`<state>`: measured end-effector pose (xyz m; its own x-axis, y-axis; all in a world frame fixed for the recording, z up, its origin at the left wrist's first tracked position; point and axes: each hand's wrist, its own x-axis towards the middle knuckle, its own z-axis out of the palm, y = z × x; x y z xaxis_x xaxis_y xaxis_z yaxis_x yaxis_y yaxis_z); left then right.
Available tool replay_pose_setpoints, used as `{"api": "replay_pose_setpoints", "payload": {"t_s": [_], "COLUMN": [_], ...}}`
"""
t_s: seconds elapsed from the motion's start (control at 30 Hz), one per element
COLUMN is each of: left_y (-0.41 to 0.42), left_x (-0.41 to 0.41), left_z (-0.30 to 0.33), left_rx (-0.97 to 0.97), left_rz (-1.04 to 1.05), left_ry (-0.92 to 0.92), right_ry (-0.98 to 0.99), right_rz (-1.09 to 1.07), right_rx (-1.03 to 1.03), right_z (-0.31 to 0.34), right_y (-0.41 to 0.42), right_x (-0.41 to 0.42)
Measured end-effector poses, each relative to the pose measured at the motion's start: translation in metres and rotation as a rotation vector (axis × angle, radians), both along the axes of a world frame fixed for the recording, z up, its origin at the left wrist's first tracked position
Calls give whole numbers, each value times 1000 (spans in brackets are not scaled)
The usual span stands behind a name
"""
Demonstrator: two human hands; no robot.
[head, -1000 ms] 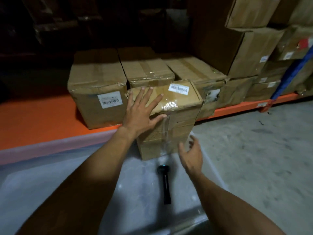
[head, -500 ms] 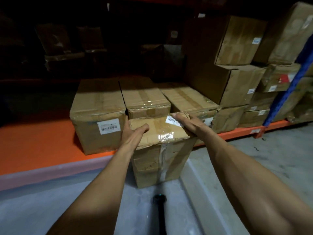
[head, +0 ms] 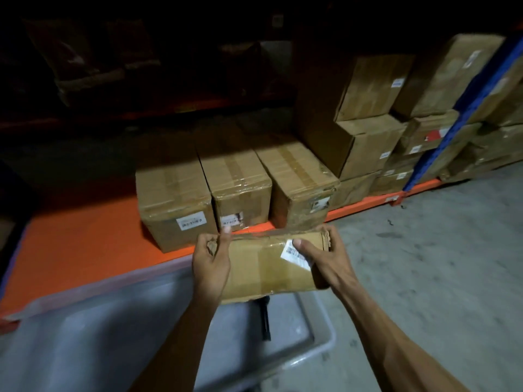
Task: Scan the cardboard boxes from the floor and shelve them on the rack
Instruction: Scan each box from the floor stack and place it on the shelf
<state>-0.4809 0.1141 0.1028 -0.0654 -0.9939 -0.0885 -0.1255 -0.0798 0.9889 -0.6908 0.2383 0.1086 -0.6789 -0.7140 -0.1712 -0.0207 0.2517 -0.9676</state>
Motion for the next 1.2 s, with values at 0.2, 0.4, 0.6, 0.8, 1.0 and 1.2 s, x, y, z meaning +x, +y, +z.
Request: {"api": "replay_pose_setpoints", "payload": {"t_s": [0.2, 0.4, 0.6, 0.8, 1.0, 1.2], "left_y": [56, 107, 117, 135, 142, 134], "left_x": [21, 24, 28, 42, 74, 114], "left_z": [175, 311, 410, 485, 569, 628], "left_rx": [173, 54, -28, -203, -303, -525], "left_rz": [42, -35, -139, -208, -343, -251], "left_ry": [-28, -67, -1, 138, 278, 330], "right_ry": [-19, -102, -77, 144, 389, 538], "right_rz": [-178, -94, -189, -308, -313, -231], "right_rx": [-64, -70, -202, -417, -592, -781], "right_z": [164, 290, 356, 436, 535, 609], "right_y": [61, 101, 125, 149, 161, 142], "right_x": [30, 33, 53, 76, 102, 128]}}
